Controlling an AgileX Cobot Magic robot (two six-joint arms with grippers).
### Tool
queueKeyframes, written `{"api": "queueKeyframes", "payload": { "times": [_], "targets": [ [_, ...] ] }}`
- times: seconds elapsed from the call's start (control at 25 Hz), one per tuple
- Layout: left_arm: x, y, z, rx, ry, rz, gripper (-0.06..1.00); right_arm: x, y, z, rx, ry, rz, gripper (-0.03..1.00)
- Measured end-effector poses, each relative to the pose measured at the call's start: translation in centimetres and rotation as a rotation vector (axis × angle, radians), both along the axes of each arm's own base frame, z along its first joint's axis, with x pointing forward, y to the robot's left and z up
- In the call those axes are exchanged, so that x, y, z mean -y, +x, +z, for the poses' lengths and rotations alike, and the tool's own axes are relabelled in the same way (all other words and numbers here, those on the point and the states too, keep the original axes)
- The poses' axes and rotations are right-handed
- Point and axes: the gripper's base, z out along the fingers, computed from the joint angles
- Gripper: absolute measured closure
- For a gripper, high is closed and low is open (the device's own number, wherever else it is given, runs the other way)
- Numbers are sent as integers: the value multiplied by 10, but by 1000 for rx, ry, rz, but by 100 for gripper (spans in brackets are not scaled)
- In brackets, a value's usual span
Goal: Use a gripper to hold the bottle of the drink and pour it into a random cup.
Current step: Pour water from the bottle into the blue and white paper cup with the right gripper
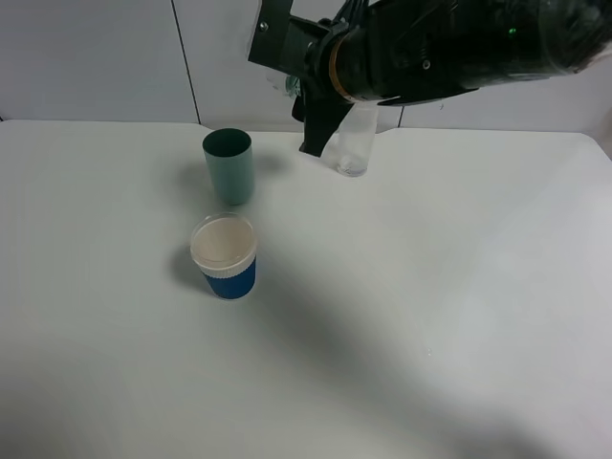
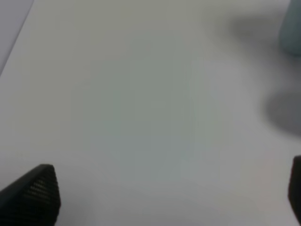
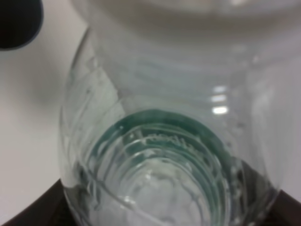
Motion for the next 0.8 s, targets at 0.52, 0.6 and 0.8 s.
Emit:
{"api": "queueKeyframes", "payload": {
  "times": [0.52, 0.6, 0.8],
  "targets": [
    [0, 0, 0, 0, 0, 0, -4, -31, -16, -22, 62, -172, 148, 41],
    [0, 0, 0, 0, 0, 0, -4, -33, -17, -26, 68, -200, 156, 41],
    [0, 0, 0, 0, 0, 0, -4, -40, -22, -33, 80, -262, 197, 41]
  ]
}}
